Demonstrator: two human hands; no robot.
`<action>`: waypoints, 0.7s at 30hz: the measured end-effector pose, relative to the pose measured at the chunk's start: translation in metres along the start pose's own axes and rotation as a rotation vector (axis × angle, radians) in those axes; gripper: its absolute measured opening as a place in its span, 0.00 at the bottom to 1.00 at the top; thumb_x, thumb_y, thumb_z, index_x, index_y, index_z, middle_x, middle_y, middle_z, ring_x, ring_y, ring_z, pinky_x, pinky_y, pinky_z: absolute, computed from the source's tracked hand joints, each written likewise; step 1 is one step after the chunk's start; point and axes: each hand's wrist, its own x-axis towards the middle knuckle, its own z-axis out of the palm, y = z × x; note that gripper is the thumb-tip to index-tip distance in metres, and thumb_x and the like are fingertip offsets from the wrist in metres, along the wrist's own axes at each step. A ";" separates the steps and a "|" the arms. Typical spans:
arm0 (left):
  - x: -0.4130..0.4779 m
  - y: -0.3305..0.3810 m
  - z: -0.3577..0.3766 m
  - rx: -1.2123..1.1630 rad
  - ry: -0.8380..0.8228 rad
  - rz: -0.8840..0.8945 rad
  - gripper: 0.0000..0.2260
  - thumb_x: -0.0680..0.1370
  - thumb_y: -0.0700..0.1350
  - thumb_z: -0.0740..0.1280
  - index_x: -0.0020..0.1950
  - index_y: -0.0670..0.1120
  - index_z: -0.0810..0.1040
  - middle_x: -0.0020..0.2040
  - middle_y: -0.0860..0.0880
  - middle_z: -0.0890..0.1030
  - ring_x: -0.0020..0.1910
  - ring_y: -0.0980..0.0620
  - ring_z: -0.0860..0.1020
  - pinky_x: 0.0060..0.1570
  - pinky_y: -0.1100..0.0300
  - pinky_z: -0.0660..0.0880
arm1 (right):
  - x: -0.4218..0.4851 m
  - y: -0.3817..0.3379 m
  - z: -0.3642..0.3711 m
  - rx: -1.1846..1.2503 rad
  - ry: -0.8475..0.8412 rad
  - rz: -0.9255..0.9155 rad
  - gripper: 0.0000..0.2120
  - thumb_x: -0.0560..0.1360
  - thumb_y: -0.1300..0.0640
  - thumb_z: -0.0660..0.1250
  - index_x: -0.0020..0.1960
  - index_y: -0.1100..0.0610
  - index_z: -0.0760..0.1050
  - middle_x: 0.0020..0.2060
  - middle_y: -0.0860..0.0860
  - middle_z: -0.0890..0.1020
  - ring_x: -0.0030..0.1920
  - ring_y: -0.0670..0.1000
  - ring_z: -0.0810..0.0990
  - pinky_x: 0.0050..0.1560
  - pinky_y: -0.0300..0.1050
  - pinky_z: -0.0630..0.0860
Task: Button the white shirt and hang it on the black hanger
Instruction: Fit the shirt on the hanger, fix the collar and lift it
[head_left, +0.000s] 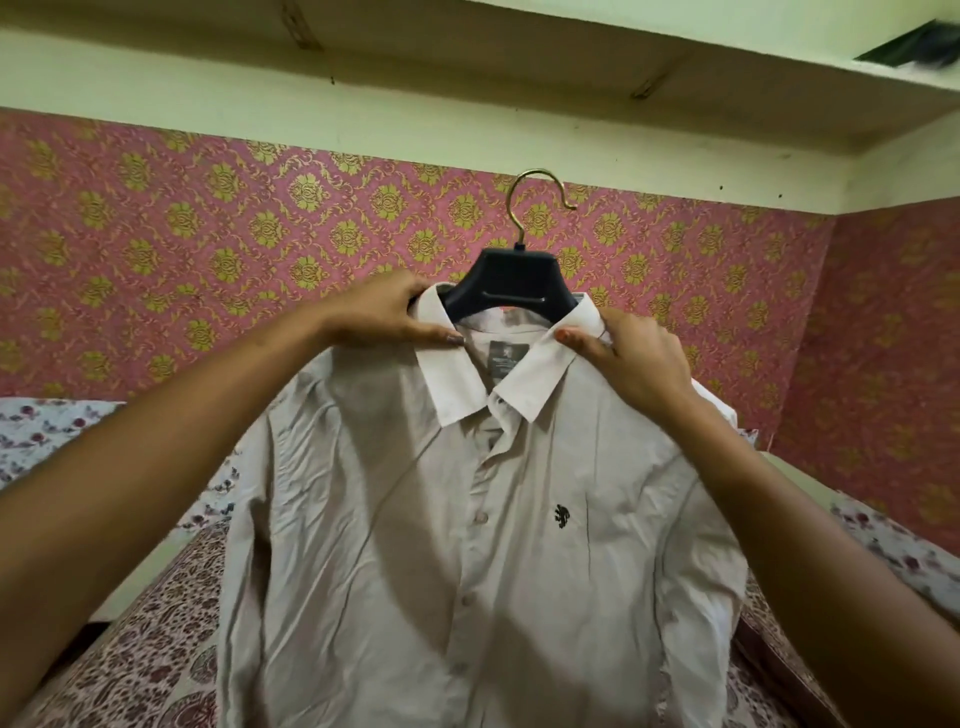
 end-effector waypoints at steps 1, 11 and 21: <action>-0.001 0.000 0.003 -0.030 0.050 0.017 0.13 0.71 0.50 0.72 0.53 0.50 0.77 0.48 0.48 0.82 0.42 0.57 0.79 0.40 0.61 0.75 | -0.001 0.002 -0.001 0.022 0.009 0.002 0.30 0.69 0.30 0.50 0.51 0.55 0.70 0.42 0.58 0.81 0.45 0.62 0.79 0.41 0.51 0.71; -0.002 0.014 0.022 0.079 0.628 0.013 0.21 0.66 0.62 0.72 0.52 0.50 0.81 0.42 0.47 0.84 0.39 0.49 0.80 0.36 0.52 0.75 | 0.003 -0.005 0.000 0.408 0.203 0.003 0.16 0.74 0.44 0.65 0.50 0.58 0.70 0.43 0.52 0.77 0.43 0.54 0.75 0.39 0.50 0.69; 0.000 0.007 0.018 0.132 0.633 -0.054 0.28 0.64 0.69 0.65 0.50 0.48 0.80 0.40 0.48 0.82 0.35 0.50 0.77 0.32 0.56 0.71 | 0.012 -0.011 0.002 0.370 0.141 0.041 0.25 0.70 0.41 0.69 0.61 0.53 0.71 0.56 0.51 0.80 0.53 0.52 0.79 0.48 0.49 0.76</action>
